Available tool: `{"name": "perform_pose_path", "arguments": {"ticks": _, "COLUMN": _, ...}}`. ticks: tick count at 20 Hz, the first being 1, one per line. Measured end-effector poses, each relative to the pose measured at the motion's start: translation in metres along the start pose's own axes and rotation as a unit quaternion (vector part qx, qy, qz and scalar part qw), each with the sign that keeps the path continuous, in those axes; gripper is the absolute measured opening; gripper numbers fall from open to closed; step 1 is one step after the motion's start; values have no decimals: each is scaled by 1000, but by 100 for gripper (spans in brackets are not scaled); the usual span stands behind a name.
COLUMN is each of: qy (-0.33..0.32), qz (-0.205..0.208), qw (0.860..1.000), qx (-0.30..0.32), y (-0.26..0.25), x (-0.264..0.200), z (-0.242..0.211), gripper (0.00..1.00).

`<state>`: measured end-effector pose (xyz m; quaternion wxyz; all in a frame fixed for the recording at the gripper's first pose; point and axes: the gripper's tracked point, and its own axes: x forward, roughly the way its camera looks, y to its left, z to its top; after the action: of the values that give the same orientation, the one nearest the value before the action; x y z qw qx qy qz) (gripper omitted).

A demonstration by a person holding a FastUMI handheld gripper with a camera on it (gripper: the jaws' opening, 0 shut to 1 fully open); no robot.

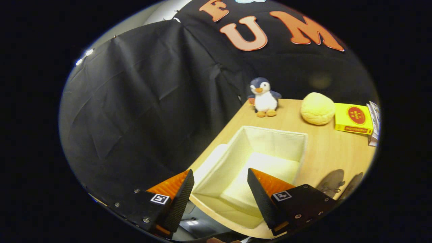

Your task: Open the storage box then place both shoes into the box .Put the left shoe in first, then the right shoe, with the right side of both shoes facing outward in a uniform manner.

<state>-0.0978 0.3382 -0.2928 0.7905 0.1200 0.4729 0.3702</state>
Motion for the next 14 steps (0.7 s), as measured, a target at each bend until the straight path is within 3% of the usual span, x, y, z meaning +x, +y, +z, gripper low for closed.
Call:
{"name": "perform_pose_path", "arguments": {"ticks": 7, "qy": 16, "qz": -104, "qw": 994, "qx": 27, "y": -115, "x": -48, "z": -45, "gripper": 97}}
{"name": "perform_pose_path", "arguments": {"ticks": 14, "qy": 50, "qz": -202, "qw": 977, "qx": 35, "y": -205, "x": -80, "z": -104, "gripper": 97}}
